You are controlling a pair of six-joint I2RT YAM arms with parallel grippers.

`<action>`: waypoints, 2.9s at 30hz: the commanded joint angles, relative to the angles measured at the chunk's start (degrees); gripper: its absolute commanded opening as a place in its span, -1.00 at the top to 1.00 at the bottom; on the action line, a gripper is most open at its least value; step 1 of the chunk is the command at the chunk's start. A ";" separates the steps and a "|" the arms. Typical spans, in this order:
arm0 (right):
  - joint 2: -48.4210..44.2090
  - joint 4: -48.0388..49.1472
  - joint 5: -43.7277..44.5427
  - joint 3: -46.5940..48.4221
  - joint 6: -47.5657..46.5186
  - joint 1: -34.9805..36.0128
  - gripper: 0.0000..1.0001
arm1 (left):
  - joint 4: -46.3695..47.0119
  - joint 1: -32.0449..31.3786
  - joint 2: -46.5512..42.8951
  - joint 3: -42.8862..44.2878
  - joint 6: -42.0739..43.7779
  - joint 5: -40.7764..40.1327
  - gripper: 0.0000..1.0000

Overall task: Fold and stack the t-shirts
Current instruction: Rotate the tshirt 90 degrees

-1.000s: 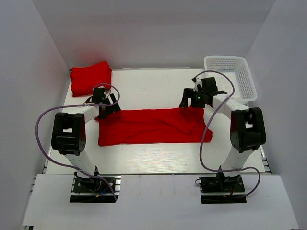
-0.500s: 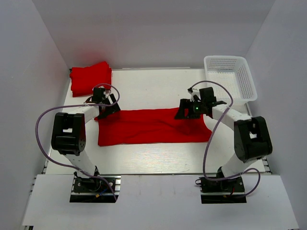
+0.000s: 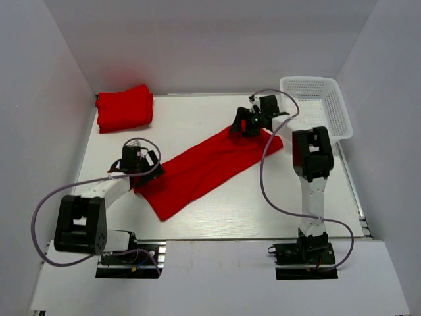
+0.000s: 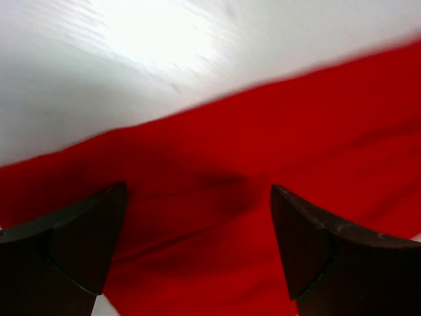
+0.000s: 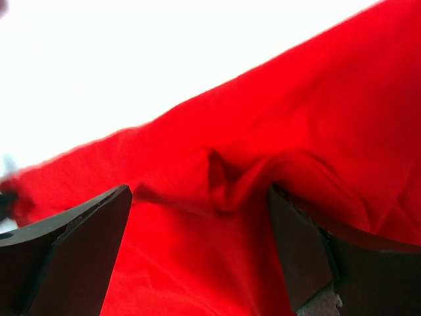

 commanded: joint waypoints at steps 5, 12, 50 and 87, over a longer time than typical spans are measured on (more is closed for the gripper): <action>18.69 -2.64 -13.40 24.51 -1.91 1.09 -0.81 | -6.49 -9.01 -2.47 -9.69 -3.05 22.69 -1.00; 23.53 11.62 -18.59 31.81 -1.62 2.85 -0.81 | -9.55 -21.41 0.34 -5.83 3.70 38.59 -1.00; -1.26 -18.36 31.95 4.74 -1.03 15.43 -0.81 | -16.07 -17.47 13.61 32.93 0.81 -20.36 -1.00; -34.62 -0.08 16.13 -29.16 -5.17 3.82 -0.81 | -2.62 -20.44 12.49 19.84 6.88 10.40 -1.00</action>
